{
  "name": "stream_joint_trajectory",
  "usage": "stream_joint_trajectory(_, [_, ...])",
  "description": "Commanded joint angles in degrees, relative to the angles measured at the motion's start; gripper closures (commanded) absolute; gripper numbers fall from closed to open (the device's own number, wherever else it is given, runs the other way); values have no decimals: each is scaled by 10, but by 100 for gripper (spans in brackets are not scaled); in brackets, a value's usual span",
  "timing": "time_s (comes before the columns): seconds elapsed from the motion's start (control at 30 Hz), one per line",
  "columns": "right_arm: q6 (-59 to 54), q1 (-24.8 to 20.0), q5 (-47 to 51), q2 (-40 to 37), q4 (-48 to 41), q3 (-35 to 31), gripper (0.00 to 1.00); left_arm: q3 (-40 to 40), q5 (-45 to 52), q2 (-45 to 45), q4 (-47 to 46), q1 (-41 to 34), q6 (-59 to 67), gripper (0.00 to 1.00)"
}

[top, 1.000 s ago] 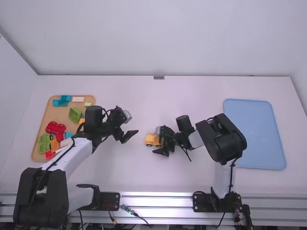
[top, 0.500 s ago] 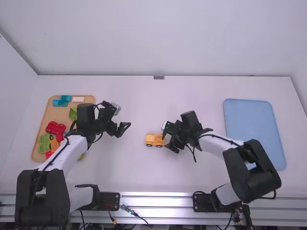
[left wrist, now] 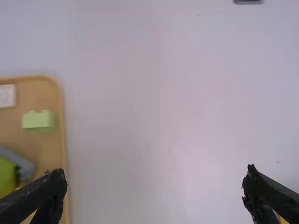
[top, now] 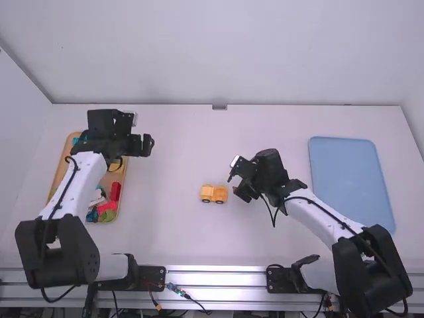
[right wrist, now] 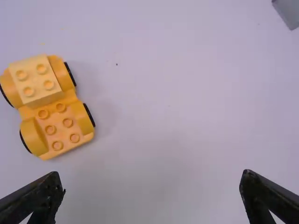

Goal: Assemble lego blocks to make yellow taxi

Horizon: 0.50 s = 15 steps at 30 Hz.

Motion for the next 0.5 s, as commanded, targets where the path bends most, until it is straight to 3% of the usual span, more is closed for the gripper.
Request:
stream_joint_trajectory(0.0, [4, 1, 5, -24, -3, -3, 0, 68, -35, 57, -32, 21, -38, 1])
stream_joint_trajectory(0.23, [1, 0, 5, -56, 10, -3, 0, 257, -69, 229, -175, 57, -133, 1])
stream_joint_trajectory(0.47, [1, 0, 11, -68, 13, -3, 0, 284, -110, 281, -203, 56, -309, 1])
